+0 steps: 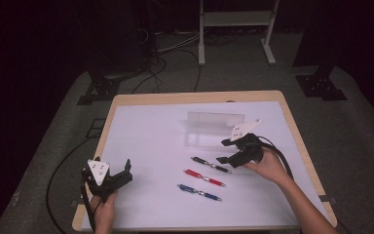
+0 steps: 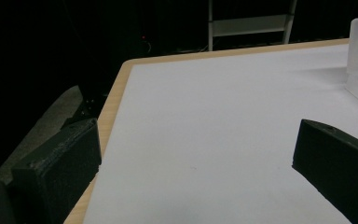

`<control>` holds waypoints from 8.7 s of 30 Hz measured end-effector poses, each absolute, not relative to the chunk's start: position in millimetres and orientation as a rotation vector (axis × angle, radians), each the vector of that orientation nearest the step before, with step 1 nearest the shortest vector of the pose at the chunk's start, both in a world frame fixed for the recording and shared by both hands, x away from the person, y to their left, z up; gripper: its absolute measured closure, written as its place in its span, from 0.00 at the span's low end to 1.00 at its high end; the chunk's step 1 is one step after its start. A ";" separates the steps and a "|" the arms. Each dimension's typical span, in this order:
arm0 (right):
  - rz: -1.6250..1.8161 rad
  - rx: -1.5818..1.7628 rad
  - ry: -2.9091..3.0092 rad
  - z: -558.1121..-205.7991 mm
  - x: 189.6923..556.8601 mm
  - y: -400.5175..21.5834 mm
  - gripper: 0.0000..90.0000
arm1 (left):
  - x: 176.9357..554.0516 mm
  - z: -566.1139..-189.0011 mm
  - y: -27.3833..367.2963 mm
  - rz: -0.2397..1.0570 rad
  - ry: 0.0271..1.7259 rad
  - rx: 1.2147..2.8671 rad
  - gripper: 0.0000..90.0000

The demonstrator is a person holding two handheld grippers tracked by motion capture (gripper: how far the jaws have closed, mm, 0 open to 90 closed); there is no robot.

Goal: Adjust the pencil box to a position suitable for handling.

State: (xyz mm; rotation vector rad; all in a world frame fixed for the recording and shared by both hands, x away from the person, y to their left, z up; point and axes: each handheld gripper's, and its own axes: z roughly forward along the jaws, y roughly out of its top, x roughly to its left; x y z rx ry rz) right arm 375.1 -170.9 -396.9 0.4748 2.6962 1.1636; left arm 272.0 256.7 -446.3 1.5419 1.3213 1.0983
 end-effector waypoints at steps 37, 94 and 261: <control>0.971 0.375 2.864 -453.3 394.6 -127.9 0.67 | 272.5 -446.8 257.7 1.086 1.324 1.545 0.00; 0.939 0.267 2.829 -399.1 433.7 -149.6 0.88 | 272.0 -446.6 258.3 1.089 1.322 1.543 0.00; 1.106 0.478 2.866 -465.9 349.4 -115.6 0.86 | 270.9 -445.8 258.7 1.092 1.321 1.546 0.00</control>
